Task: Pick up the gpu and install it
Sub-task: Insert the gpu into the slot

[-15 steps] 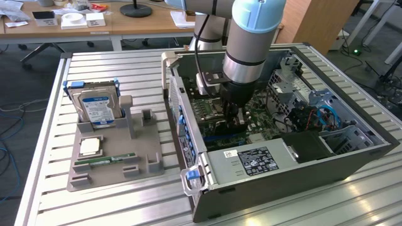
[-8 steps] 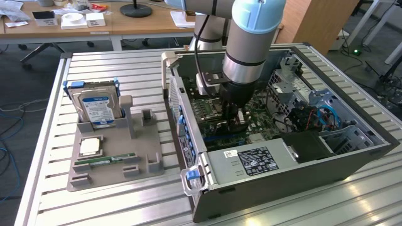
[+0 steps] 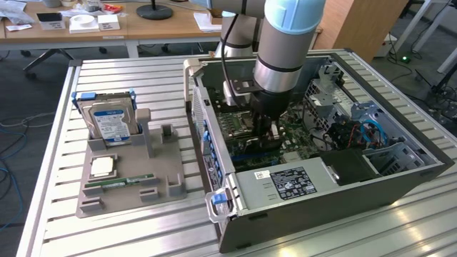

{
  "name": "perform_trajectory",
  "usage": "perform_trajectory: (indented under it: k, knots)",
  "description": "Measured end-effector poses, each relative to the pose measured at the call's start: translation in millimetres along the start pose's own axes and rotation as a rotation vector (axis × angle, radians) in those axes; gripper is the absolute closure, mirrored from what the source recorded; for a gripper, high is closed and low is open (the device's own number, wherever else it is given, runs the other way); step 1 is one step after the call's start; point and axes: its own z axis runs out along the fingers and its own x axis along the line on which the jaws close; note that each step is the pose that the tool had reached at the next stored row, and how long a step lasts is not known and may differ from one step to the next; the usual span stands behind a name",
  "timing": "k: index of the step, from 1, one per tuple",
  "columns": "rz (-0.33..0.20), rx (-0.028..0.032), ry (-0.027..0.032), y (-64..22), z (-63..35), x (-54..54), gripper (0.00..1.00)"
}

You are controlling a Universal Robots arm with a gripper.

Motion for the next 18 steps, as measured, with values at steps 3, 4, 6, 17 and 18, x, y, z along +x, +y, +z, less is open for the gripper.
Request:
perform_trajectory:
  k: [3,4,6,17,18]
  knots:
    - [0.000,0.0000,-0.0001,-0.3,-7.5,-0.3,0.54]
    - [0.000,0.0001,-0.0001,-0.4,-9.5,-0.4,0.54]
    - [0.000,0.0000,-0.0001,-0.6,-13.1,-0.5,0.54]
    - [0.000,0.0001,-0.0002,-0.6,-13.8,-0.5,0.54]
    - [0.000,0.0000,-0.0001,-0.6,-13.8,-0.5,0.54]
